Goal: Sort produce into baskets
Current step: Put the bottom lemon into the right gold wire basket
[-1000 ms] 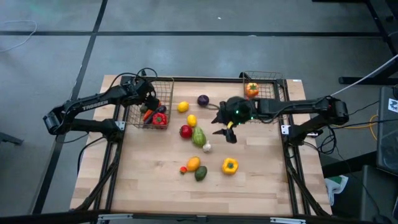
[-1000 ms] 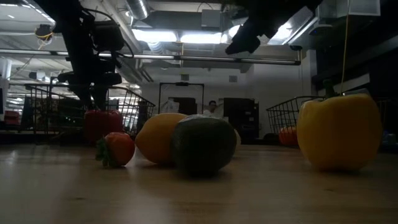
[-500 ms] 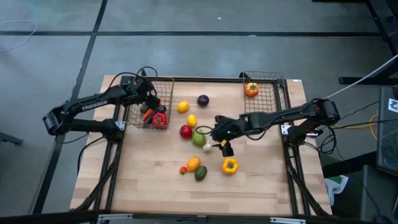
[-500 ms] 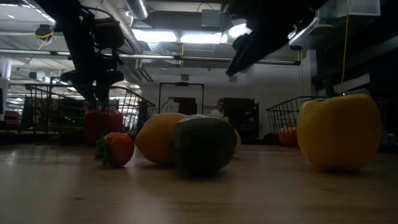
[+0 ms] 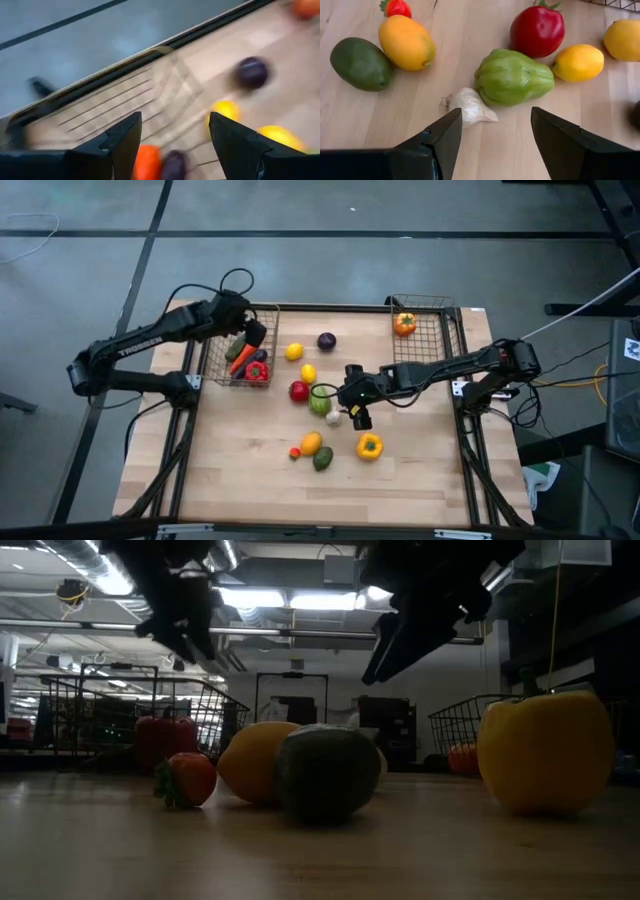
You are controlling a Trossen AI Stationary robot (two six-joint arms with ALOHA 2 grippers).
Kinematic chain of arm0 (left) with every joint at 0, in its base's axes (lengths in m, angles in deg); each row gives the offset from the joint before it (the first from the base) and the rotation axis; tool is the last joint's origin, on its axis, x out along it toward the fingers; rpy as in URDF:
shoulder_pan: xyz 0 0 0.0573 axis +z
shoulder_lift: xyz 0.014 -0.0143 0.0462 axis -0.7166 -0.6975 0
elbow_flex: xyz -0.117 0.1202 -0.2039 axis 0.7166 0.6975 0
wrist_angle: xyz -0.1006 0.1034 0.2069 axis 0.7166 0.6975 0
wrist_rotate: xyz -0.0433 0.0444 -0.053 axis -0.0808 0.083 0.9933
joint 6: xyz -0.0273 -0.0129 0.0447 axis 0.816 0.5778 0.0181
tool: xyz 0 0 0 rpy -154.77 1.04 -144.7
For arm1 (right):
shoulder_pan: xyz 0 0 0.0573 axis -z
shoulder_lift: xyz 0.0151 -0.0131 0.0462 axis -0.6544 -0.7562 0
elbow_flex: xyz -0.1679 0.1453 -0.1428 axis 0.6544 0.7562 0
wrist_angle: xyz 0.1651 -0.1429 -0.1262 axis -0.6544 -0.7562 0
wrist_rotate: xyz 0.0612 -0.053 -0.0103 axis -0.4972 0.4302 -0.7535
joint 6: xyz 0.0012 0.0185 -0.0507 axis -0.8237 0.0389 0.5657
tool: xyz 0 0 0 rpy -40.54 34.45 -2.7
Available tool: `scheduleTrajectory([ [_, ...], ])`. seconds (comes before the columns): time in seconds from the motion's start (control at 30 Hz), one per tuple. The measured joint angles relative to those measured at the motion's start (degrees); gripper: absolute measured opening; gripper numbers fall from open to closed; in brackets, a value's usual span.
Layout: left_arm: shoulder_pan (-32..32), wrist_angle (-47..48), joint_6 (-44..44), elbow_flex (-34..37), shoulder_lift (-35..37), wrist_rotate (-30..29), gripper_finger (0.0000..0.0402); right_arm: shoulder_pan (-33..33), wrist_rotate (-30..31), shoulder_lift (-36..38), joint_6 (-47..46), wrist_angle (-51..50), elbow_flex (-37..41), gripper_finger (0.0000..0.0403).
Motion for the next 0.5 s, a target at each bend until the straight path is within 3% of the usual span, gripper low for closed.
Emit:
scheduleTrajectory([
  [0.27,-10.2,-10.1,2.0,-0.3,0.0,11.8,0.023,0.0,0.0,0.0,0.0,-0.1,0.0,0.0237],
  [0.5,-22.9,-16.4,5.0,-0.3,-0.3,13.6,0.023,0.0,0.0,0.0,0.6,-0.1,0.0,0.0237],
])
